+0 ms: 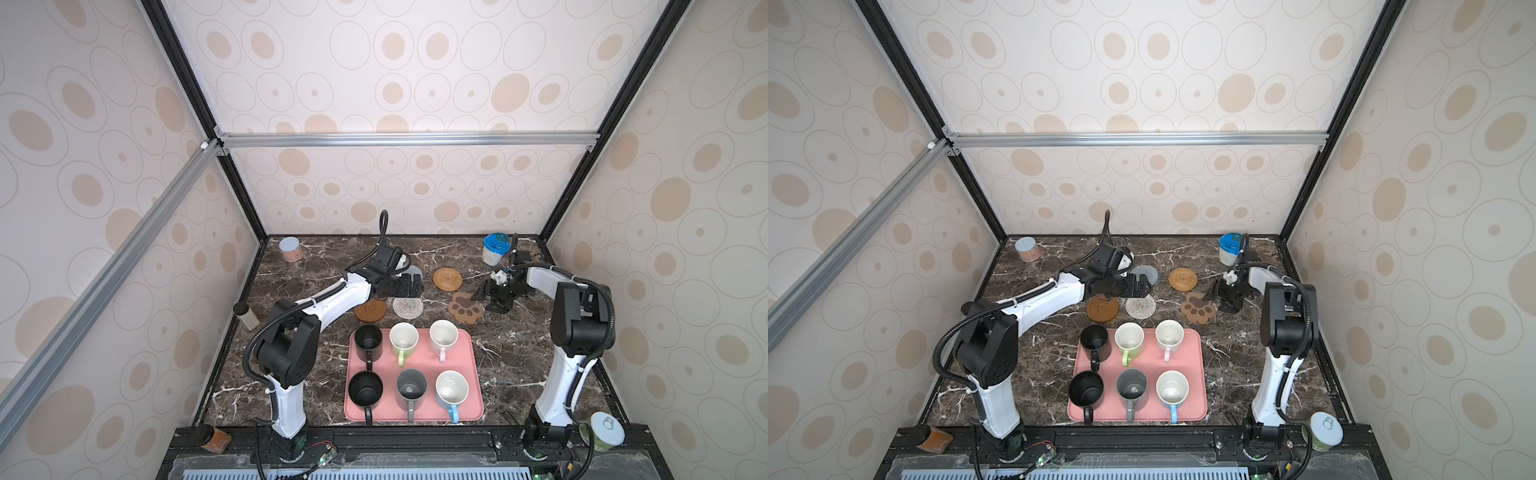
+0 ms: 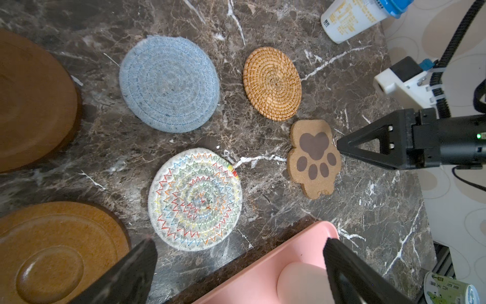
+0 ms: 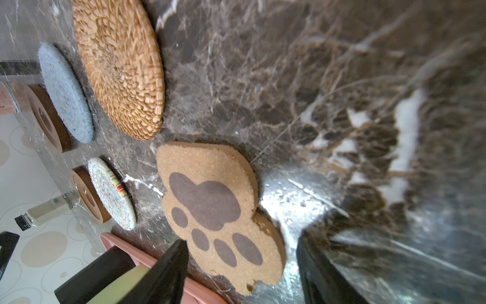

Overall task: Place cups on coasters
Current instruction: Move the coaster to the center of the table.

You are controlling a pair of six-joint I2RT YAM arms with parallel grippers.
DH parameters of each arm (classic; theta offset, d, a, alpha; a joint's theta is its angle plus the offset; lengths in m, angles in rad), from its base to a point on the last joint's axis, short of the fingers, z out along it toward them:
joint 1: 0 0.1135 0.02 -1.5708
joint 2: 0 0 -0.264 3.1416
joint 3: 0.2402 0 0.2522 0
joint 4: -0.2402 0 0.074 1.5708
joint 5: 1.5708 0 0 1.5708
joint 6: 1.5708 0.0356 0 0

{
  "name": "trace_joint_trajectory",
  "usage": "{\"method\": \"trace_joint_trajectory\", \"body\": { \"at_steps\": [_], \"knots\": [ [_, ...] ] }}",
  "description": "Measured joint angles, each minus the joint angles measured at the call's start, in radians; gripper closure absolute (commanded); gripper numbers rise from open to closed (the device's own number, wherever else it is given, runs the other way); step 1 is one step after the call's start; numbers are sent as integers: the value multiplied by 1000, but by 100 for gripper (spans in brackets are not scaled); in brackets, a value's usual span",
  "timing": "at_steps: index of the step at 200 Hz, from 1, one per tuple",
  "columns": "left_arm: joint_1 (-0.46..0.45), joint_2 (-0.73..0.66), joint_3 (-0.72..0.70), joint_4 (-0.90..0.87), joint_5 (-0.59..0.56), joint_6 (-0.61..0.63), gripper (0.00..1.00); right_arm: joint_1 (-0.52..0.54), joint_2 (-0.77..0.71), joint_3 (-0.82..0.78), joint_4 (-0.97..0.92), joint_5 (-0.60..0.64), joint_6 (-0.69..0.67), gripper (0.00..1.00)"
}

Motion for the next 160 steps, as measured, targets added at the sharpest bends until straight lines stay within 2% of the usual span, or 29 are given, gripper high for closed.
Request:
{"method": "trace_joint_trajectory", "body": {
  "at_steps": [160],
  "knots": [
    [3,0,-12,-3,0,0,0,86,53,61,5,-60,-40,33]
  ]
}}
